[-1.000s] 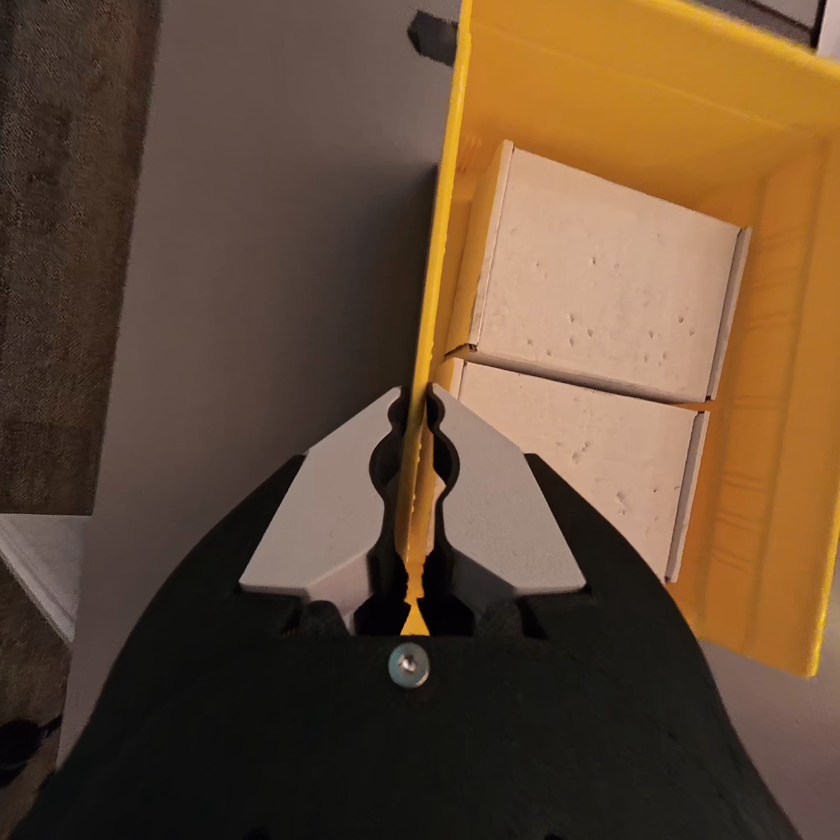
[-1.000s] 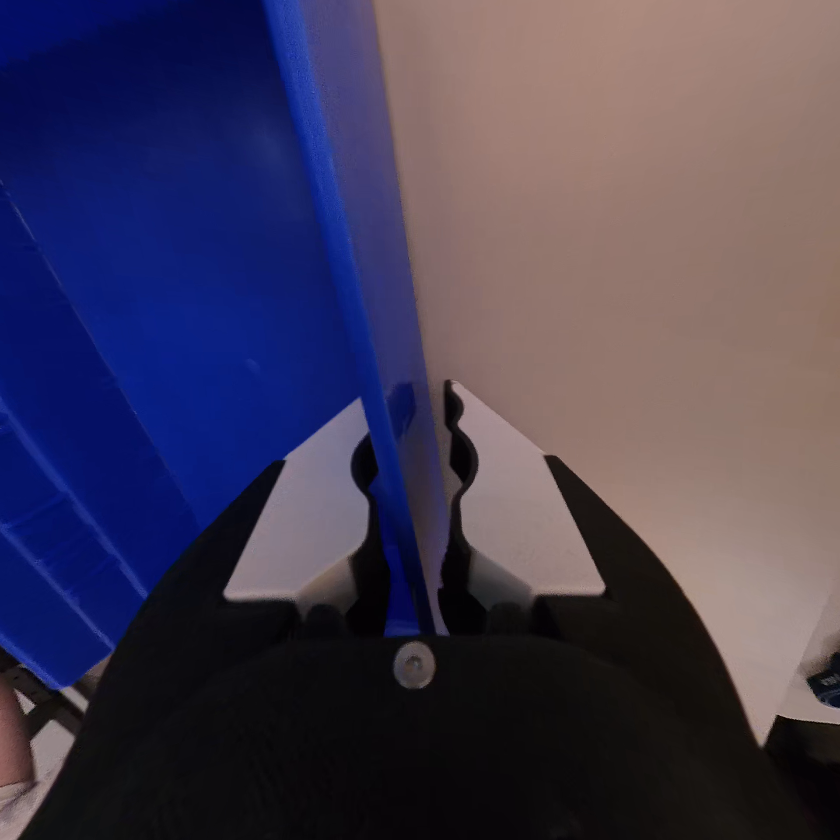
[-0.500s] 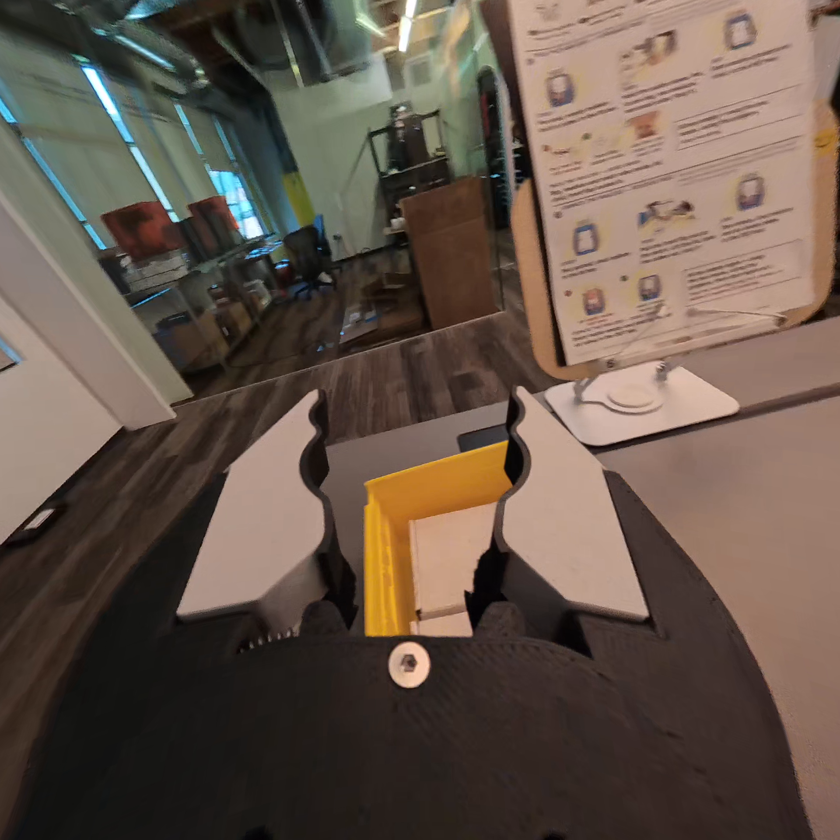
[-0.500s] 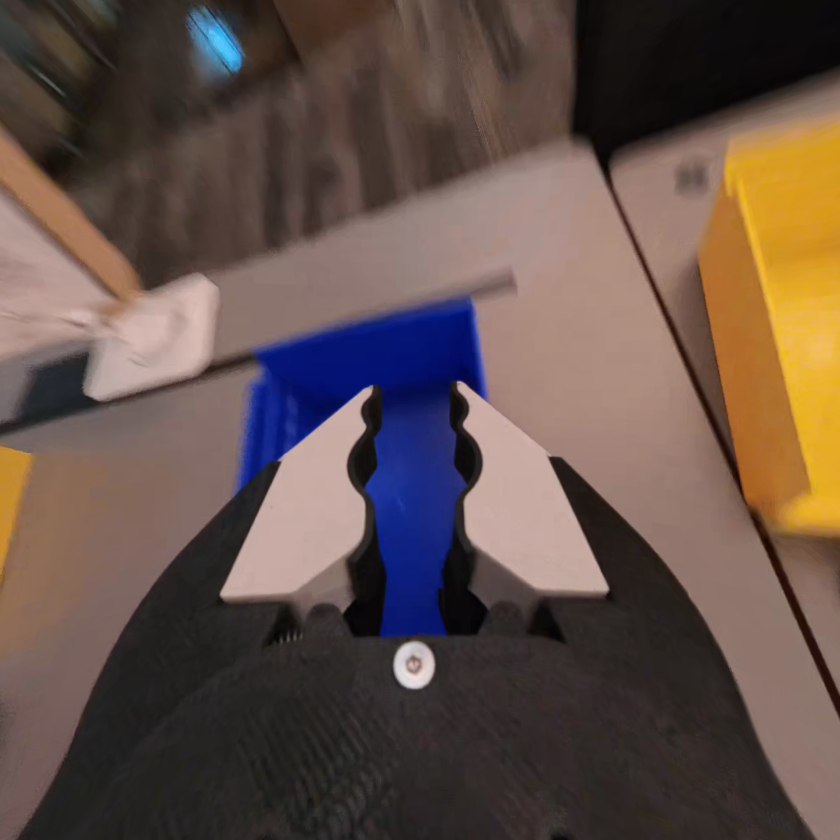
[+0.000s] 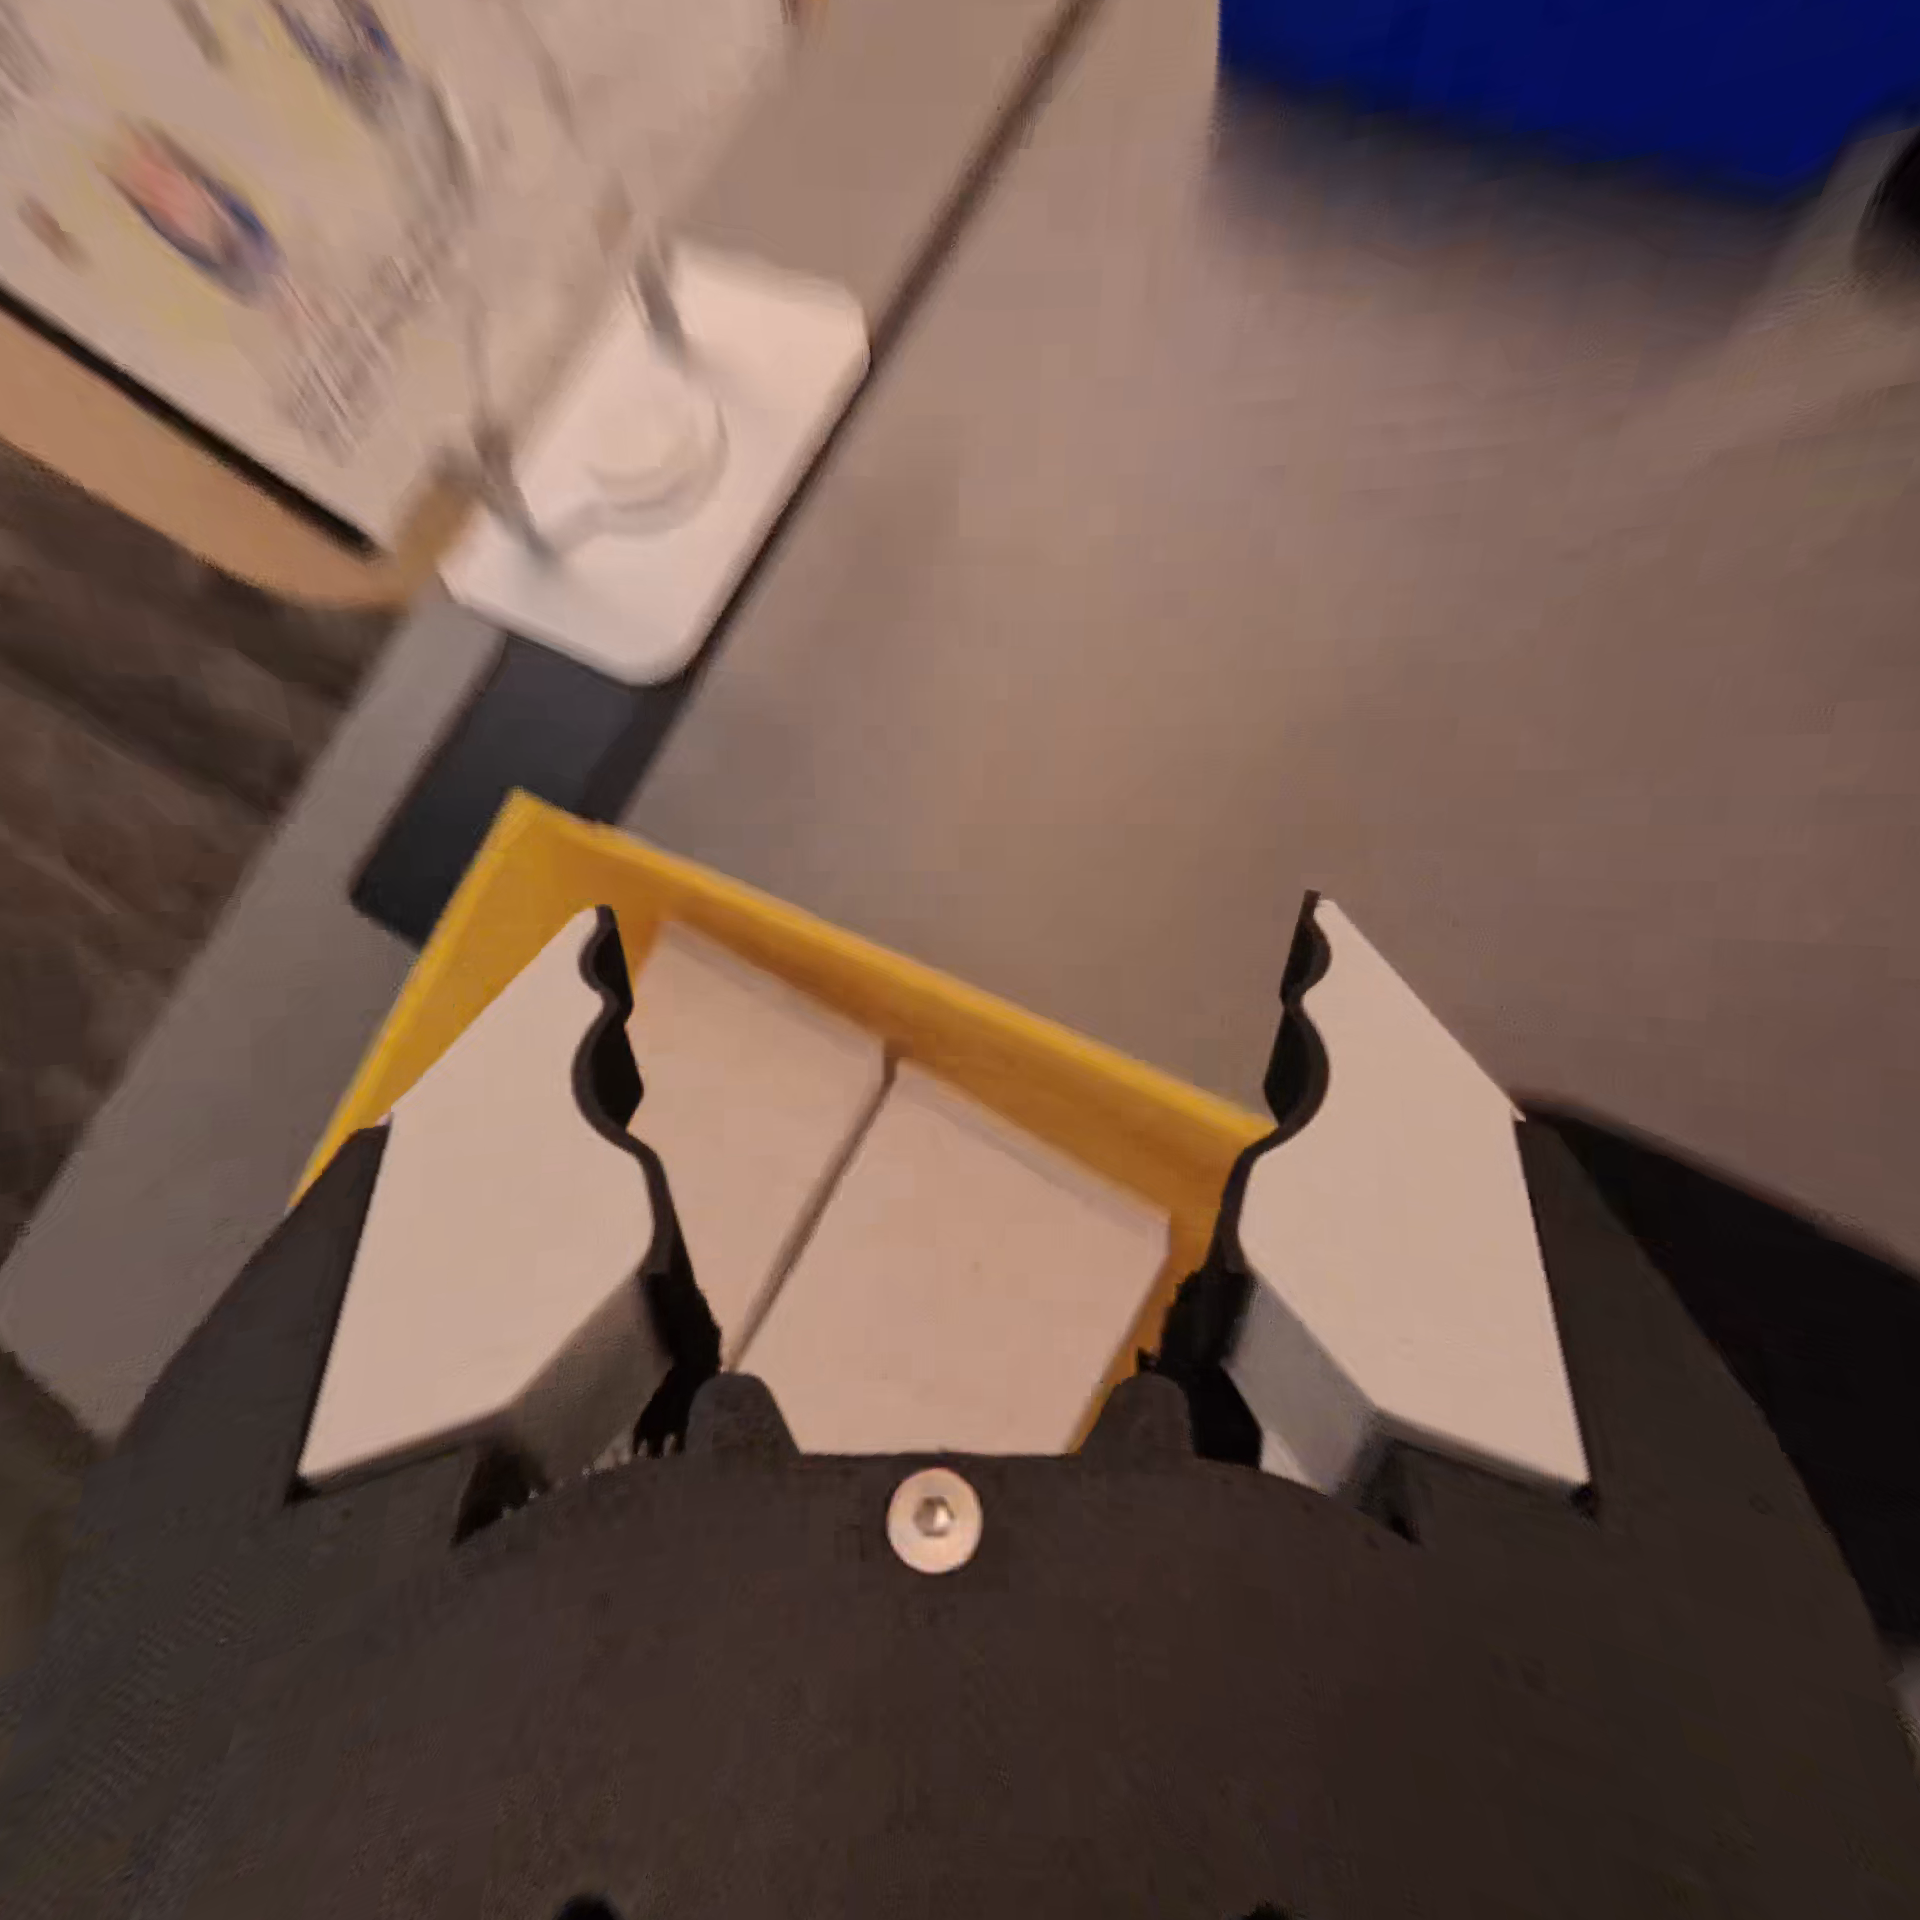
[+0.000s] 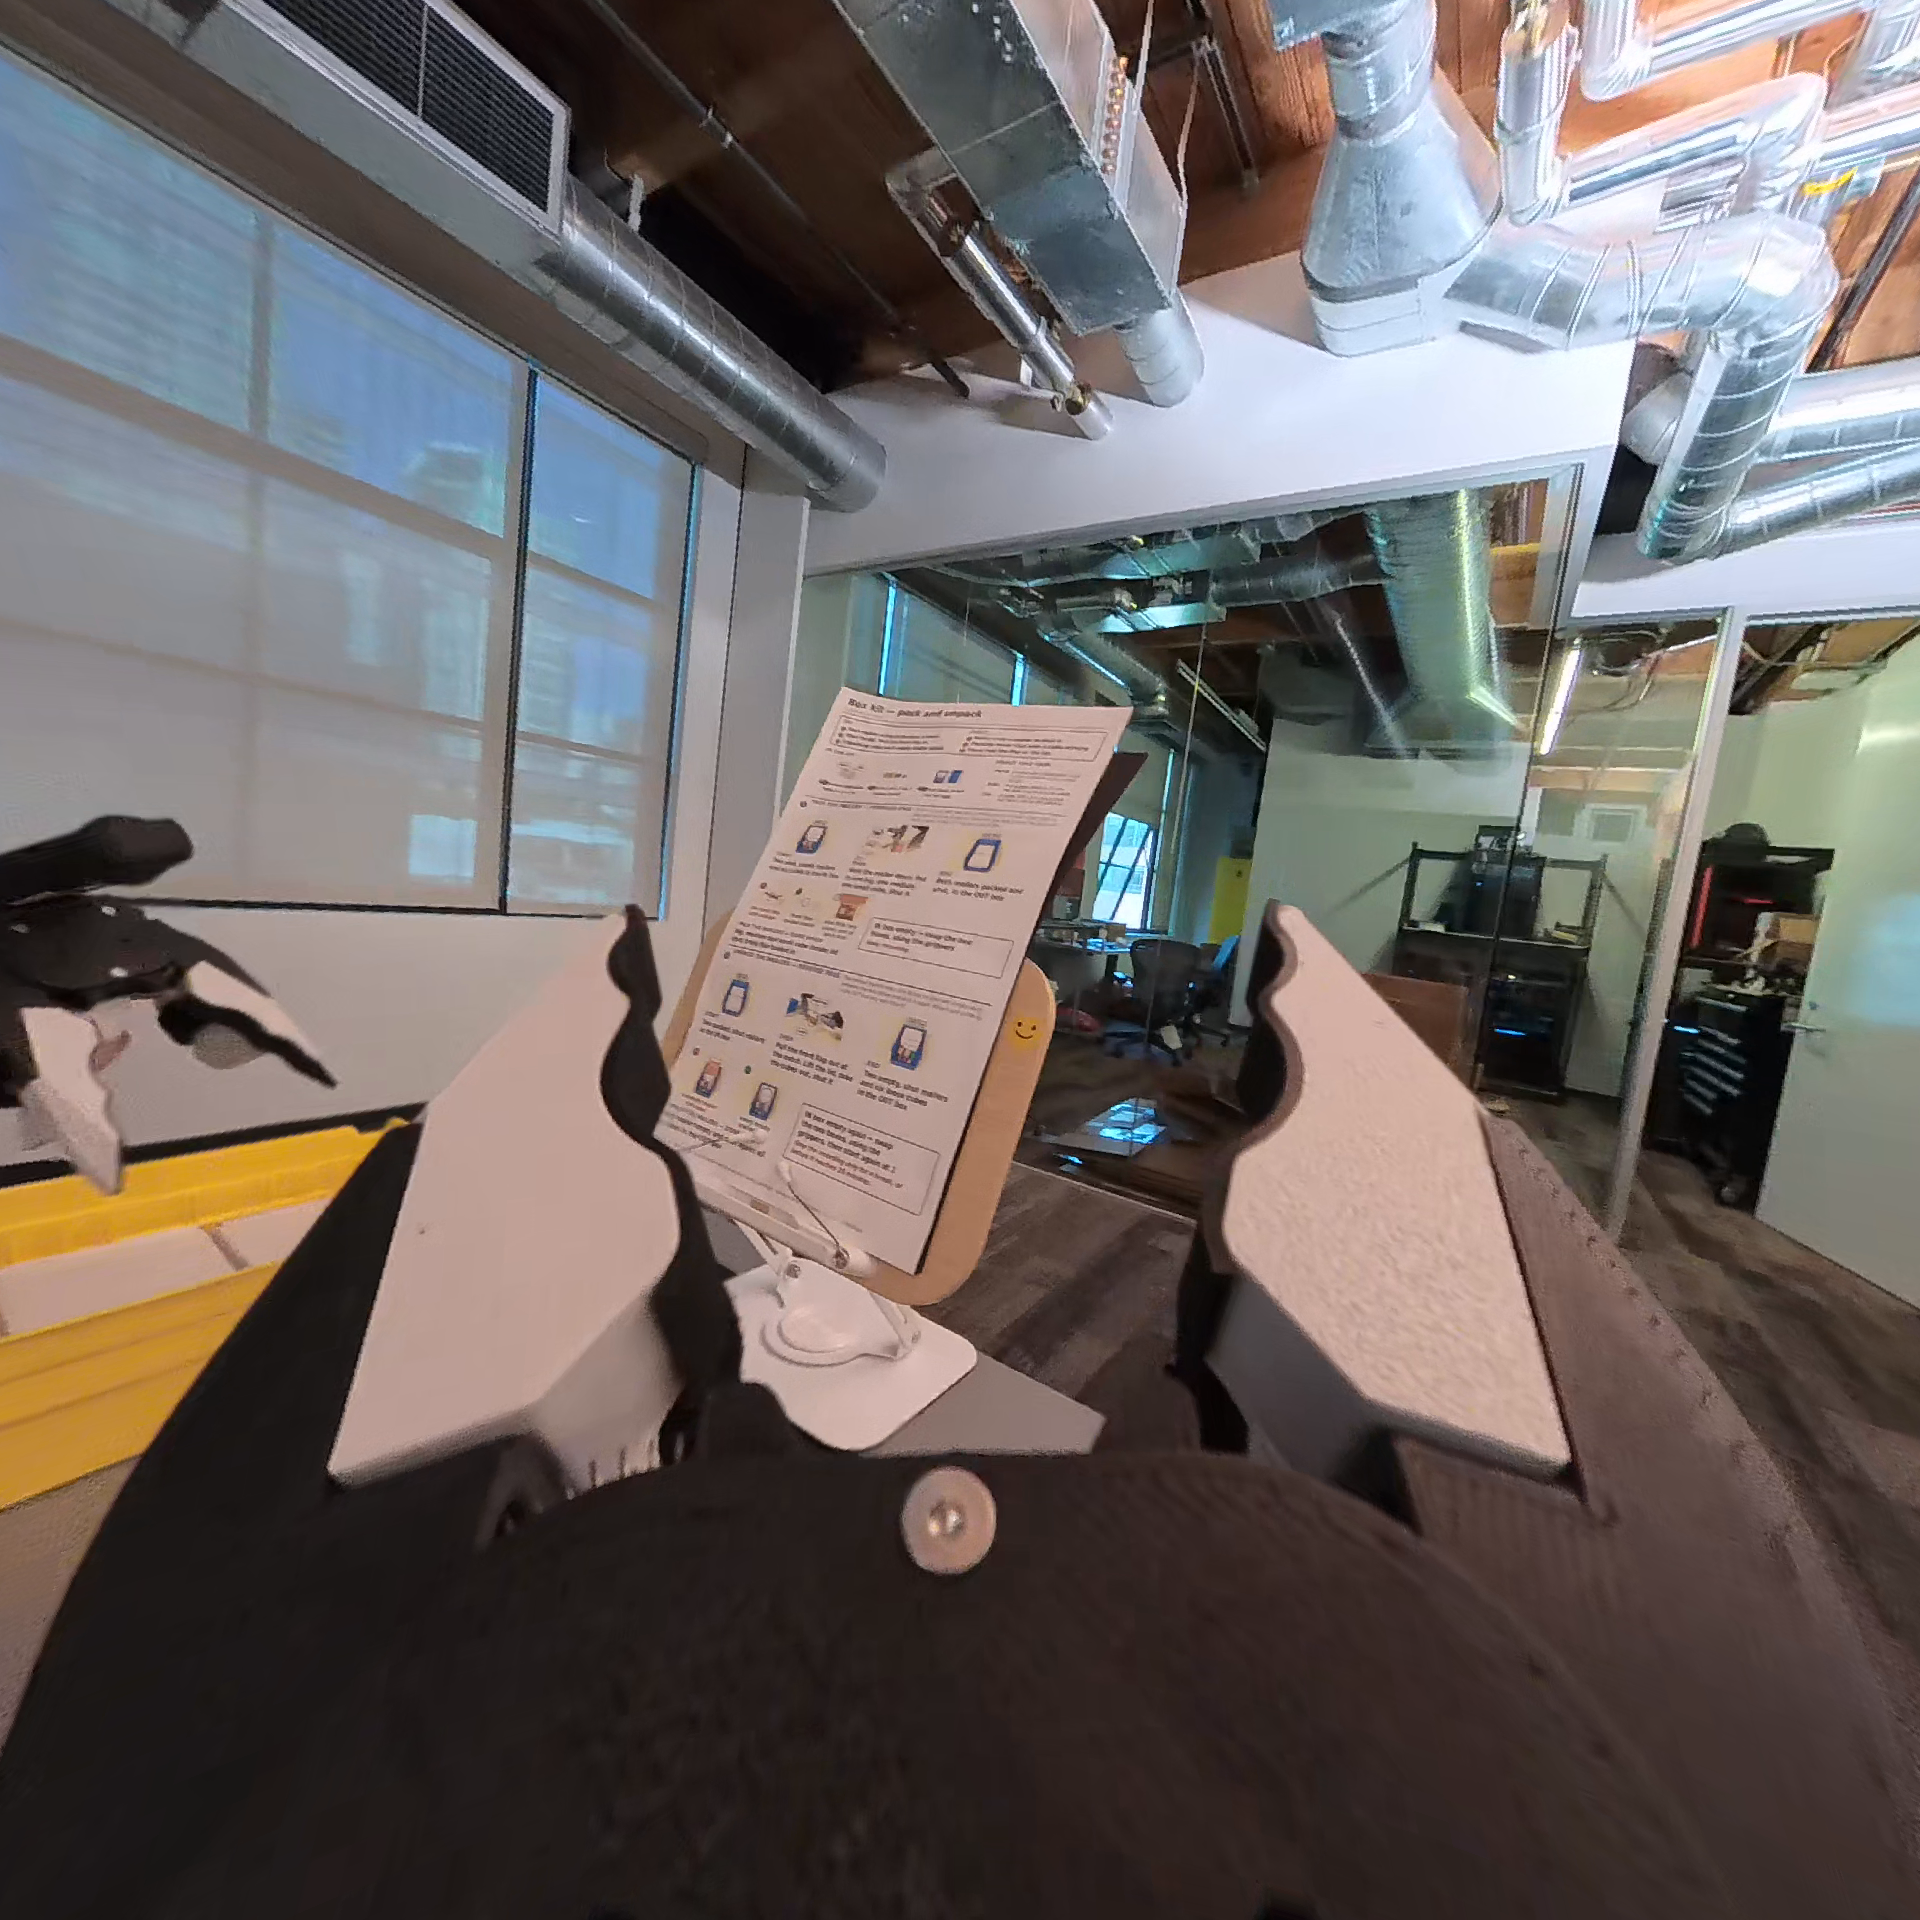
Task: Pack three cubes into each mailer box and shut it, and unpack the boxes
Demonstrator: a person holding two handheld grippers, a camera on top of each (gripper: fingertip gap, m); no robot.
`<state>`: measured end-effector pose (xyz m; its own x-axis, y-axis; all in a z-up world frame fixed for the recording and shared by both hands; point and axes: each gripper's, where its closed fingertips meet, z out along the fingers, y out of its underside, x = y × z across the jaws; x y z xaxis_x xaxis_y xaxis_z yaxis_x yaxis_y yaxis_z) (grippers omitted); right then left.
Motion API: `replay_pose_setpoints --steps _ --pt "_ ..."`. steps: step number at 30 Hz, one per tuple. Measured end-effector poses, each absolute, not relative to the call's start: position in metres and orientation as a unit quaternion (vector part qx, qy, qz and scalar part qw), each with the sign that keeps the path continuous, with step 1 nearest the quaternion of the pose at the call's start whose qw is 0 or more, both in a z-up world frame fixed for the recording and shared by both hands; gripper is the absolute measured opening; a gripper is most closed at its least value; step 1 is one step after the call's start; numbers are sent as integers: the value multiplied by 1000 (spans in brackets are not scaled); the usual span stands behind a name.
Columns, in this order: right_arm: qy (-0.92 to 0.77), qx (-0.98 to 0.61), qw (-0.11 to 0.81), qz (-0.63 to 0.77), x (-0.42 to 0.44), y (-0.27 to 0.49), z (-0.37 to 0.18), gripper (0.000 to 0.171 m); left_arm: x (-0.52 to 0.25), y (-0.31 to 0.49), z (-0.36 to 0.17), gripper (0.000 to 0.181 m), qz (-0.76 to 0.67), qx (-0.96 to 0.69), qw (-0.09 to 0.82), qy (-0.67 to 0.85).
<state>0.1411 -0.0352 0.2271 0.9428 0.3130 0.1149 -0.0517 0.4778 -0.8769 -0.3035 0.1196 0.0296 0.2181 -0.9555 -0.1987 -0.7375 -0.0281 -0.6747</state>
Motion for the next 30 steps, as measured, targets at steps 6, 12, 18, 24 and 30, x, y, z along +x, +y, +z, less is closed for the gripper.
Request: replay_pose_setpoints --steps 6,12,18,24,30 --pt "-133 -524 834 106 138 -24 219 111 -378 118 -45 124 -34 -726 150 670" --pt "-151 -546 820 80 130 -14 209 111 -407 118 -86 123 22 -705 69 705" --pt "-152 -552 816 79 132 -10 206 111 -422 118 -106 121 21 -700 37 713" --pt "-141 -556 815 81 140 -9 204 111 -428 123 -118 120 34 -691 31 722" --pt "-130 -563 812 82 148 -7 199 110 -428 124 -125 122 44 -679 32 732"
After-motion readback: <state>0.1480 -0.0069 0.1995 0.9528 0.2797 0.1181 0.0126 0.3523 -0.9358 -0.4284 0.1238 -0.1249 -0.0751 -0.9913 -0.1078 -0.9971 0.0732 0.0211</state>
